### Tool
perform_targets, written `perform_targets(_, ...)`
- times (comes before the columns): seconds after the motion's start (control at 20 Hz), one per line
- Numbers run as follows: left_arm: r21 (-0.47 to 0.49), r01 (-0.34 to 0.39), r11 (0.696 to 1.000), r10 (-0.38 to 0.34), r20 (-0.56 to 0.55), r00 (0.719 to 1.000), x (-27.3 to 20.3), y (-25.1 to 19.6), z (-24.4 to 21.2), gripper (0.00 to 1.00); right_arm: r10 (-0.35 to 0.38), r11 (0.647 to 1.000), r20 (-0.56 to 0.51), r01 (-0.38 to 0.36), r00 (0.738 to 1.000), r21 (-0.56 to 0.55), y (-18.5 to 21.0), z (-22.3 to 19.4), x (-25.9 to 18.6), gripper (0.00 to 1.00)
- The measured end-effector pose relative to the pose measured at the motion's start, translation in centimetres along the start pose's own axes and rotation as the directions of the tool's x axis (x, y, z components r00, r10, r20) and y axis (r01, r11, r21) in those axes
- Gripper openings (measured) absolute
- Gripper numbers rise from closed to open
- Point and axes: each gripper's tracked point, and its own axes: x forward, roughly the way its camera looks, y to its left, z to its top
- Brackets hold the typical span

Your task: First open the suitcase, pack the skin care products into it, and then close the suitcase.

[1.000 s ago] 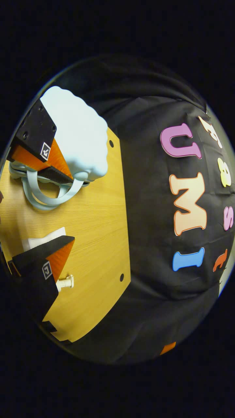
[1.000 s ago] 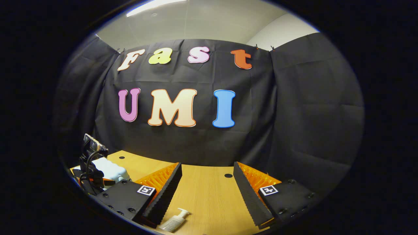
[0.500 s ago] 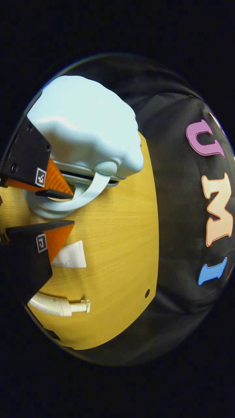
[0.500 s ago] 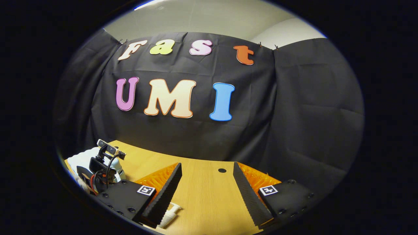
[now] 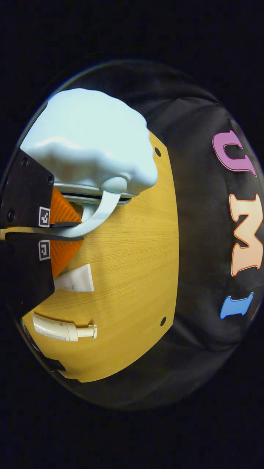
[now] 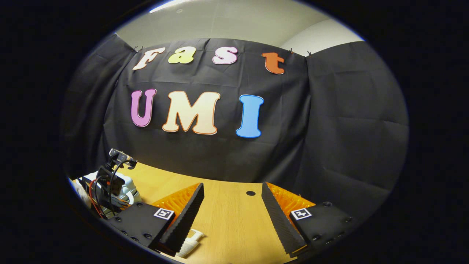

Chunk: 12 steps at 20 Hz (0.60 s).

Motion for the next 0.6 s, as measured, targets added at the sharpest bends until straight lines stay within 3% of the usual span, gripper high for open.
perform_targets(0.3,-0.028,0.032,0.999,-0.030,0.060,0.998,-5.7,2.4,5.1,0.00,0.047,0.998,0.002,-0.047,0.999,0.036,2.1,-0.5,1.0,1.00)
perform_targets(0.6,-0.062,0.016,0.998,-0.005,0.159,0.987,-11.4,9.5,10.2,0.00,0.104,0.993,0.005,-0.104,0.995,0.056,5.8,-0.1,2.1,1.00)
